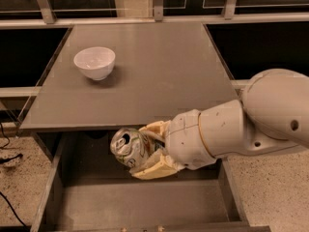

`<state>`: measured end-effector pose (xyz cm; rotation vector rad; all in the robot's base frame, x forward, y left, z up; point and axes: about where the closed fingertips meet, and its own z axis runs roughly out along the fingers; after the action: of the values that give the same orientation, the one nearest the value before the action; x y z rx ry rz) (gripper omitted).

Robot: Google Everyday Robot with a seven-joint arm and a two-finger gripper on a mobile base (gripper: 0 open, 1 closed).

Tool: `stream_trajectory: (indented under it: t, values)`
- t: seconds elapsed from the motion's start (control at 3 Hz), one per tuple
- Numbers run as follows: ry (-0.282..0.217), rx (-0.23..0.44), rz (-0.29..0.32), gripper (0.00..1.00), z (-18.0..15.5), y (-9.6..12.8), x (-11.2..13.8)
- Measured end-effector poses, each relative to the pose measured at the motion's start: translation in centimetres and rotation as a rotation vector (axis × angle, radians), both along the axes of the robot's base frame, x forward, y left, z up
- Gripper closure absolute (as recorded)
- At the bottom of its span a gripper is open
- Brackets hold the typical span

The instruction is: Place 7up can into top drawer

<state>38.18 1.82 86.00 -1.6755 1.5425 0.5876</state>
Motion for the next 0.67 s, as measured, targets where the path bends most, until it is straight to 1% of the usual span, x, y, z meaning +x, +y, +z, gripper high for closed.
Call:
stream_trajectory:
  t: [0.33,0.67]
  values:
    - [0.001,0.002,0.003,1.00,-0.4,0.0,0.0]
    - [0.010,0.016,0.021,1.00,-2.7,0.1,-0.4]
